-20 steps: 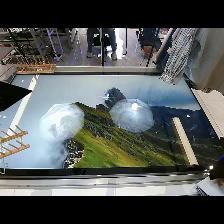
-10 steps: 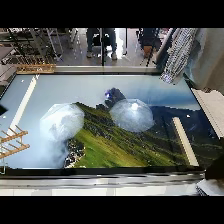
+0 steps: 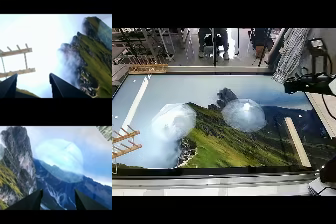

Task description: Fold the clothes and pants, and hang the long-sleeved shirts on hangers.

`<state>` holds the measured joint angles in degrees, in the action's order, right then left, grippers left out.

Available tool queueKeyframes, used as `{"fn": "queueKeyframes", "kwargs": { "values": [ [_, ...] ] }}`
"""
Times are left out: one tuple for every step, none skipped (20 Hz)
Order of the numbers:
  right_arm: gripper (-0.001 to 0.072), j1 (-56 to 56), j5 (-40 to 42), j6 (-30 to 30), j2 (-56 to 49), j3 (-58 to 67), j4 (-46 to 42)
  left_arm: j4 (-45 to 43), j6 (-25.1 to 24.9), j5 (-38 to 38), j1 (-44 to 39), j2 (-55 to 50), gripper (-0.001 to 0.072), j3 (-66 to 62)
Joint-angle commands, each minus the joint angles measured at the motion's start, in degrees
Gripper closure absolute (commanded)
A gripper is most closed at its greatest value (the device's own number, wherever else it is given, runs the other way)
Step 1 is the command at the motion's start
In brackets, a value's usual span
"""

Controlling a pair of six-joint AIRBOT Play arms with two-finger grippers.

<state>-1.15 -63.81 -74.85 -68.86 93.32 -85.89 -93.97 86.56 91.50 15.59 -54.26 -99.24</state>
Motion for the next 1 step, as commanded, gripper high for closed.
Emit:
{"fn": "queueKeyframes", "kwargs": {
  "values": [
    [0.0259,1.55,0.7,0.24,-0.33,-0.57,-1.18,-0.28,0.48,-0.83,0.0,0.04,0.027,0.02]
  ]
}}
